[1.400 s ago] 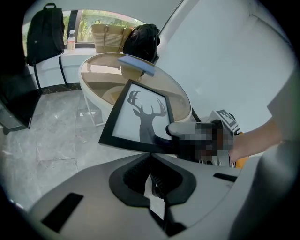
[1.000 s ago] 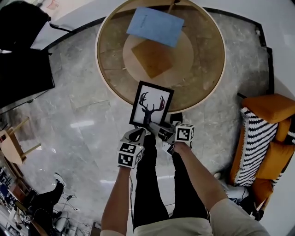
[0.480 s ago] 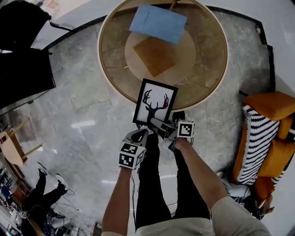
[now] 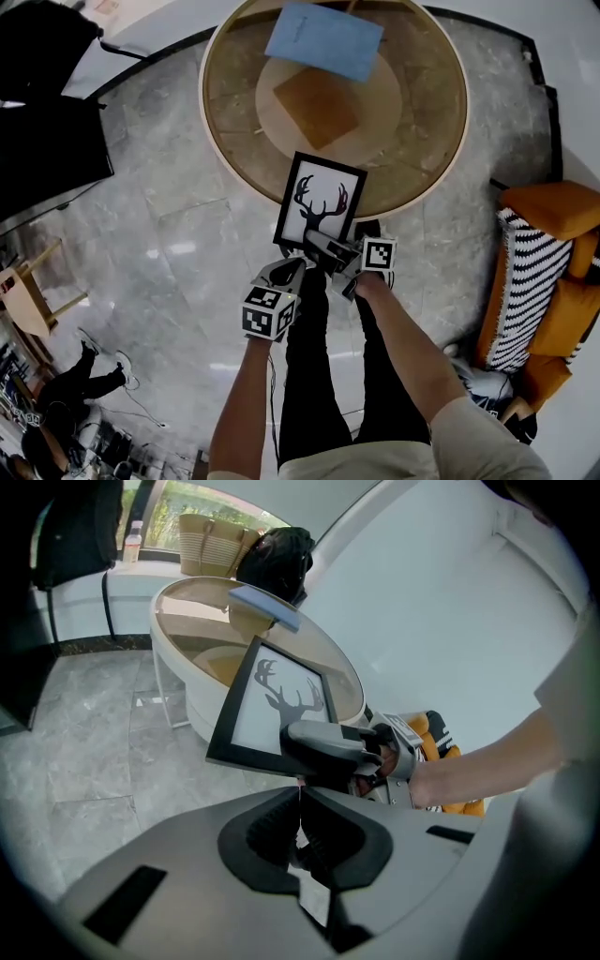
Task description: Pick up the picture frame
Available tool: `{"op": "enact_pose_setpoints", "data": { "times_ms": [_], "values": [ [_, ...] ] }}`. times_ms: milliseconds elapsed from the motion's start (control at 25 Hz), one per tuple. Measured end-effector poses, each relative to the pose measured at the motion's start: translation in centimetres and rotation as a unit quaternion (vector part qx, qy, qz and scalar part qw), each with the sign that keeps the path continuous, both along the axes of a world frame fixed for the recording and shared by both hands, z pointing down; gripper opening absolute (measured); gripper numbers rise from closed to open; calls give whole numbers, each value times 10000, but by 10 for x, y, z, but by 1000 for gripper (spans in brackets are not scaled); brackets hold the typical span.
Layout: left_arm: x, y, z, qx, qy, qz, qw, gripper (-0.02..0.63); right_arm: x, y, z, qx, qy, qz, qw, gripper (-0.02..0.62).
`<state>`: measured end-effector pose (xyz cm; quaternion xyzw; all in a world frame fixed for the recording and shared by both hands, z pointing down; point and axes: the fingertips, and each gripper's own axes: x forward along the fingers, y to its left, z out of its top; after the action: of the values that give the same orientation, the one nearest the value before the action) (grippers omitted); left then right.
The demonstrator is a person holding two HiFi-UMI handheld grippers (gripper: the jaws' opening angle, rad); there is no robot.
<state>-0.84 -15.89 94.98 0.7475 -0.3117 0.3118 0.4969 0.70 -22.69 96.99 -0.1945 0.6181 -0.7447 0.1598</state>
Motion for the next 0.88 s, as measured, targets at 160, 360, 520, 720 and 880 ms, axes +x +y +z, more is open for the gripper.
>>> {"op": "enact_pose_setpoints", "data": {
  "times_ms": [160,360,520,720,880],
  "values": [
    [-8,0,-1,-96,43,-276,9996,20,1,1,-3,65,-33,18,10000,100],
    [-17,6,0,-132,2,-300,9995,20,-2,1,-14,366,-111,48,9993,46],
    [-20,3,-5,-106,17,-374,9992,20,-1,3,-18,432,-7,42,9991,41],
    [-21,-12,-23,66,17,-362,9993,20,-1,6,-25,497,255,-61,9984,41],
    [-23,-28,-48,278,42,-393,9988,20,-1,15,-36,588,566,-291,9962,41]
  ]
}}
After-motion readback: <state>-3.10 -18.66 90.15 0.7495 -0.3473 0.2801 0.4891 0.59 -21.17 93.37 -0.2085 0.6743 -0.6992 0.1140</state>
